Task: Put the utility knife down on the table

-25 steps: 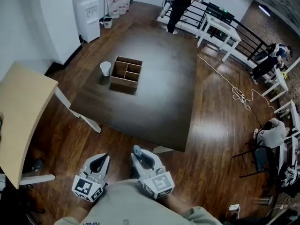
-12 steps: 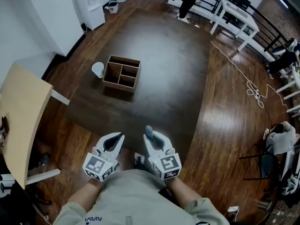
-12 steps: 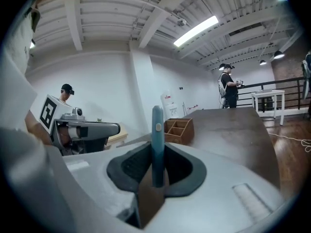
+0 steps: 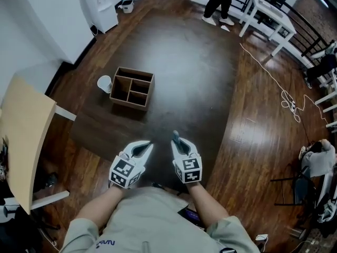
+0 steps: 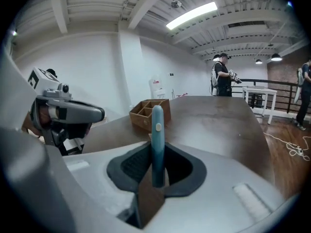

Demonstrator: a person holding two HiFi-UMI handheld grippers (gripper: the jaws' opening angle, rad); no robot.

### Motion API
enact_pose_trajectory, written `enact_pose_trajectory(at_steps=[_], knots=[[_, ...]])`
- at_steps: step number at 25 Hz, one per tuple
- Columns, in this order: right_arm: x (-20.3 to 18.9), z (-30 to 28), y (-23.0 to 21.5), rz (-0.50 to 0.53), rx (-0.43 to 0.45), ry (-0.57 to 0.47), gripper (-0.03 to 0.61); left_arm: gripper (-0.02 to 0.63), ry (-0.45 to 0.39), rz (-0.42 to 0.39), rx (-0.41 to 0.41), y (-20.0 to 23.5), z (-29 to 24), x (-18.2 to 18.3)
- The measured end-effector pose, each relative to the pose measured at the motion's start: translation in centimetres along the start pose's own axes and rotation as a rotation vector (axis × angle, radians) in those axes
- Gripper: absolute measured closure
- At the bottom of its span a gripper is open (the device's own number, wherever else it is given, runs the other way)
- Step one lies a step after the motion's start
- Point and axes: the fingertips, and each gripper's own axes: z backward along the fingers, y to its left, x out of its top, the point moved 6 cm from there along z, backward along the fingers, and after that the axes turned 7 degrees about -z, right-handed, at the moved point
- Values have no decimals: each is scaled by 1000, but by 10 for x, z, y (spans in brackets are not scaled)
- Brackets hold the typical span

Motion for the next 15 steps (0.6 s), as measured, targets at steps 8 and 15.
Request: enact_pose_trajectory(at_steps=[8, 15], knots=[[-29, -35, -9, 80, -20, 108, 502, 617, 77, 33, -35, 4, -18, -16], [-43, -48, -3, 209, -30, 210, 502, 617, 122, 66, -50, 4, -22, -28]])
